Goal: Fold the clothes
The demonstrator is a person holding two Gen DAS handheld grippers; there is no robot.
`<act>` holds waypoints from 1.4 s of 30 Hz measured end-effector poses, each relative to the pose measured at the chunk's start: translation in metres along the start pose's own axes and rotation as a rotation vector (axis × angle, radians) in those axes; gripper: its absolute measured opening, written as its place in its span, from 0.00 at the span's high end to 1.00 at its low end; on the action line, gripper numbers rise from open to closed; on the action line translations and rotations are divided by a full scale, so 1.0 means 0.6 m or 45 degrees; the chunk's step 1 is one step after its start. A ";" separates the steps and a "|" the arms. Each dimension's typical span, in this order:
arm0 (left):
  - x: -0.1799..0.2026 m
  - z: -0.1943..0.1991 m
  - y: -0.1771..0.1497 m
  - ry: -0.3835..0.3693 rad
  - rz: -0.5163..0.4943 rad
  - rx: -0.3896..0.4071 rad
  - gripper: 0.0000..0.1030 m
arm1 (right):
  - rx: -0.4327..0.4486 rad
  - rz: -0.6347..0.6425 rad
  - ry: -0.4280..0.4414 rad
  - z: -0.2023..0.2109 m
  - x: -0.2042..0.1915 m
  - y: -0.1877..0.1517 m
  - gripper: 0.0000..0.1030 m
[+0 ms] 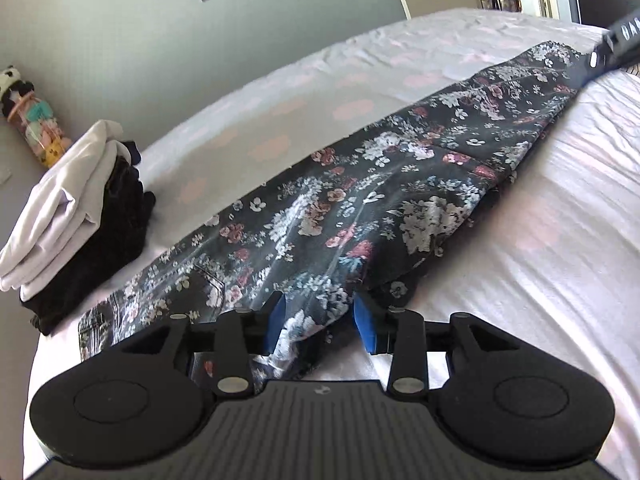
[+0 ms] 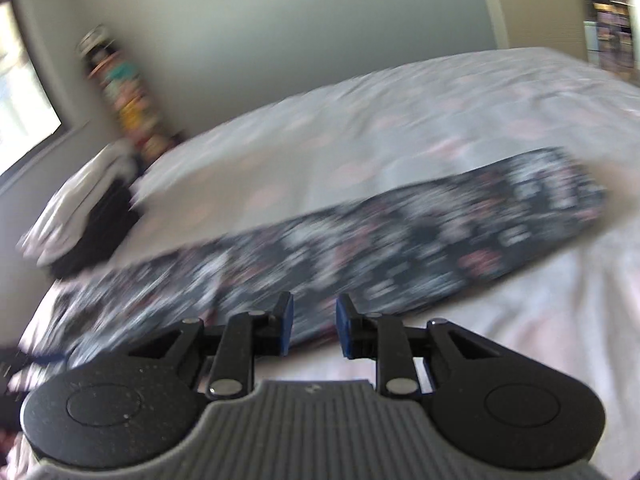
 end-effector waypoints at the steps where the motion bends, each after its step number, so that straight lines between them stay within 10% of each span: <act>1: -0.002 -0.005 -0.004 -0.017 -0.008 0.010 0.60 | -0.047 0.041 0.040 -0.015 -0.038 -0.023 0.74; 8: -0.063 -0.026 -0.027 -0.160 0.213 0.106 0.99 | -0.222 0.402 0.214 -0.121 -0.240 -0.163 0.74; 29: -0.127 -0.020 -0.035 -0.282 0.456 0.165 0.99 | -0.389 0.661 0.628 -0.295 -0.358 -0.158 0.58; 42: -0.128 -0.015 -0.048 -0.325 0.484 0.030 0.91 | -0.374 0.826 0.631 -0.202 -0.351 -0.206 0.98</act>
Point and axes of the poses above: each gripper's, at about its wrist camera, not at the fingertips, and z roughly against the way its jaws point, x to its right, y to its top, the point moved 1 cm from there along -z, roughly the way its jaws point, and after that the axes turned 8 degrees about -z, right-handed, at the moved point
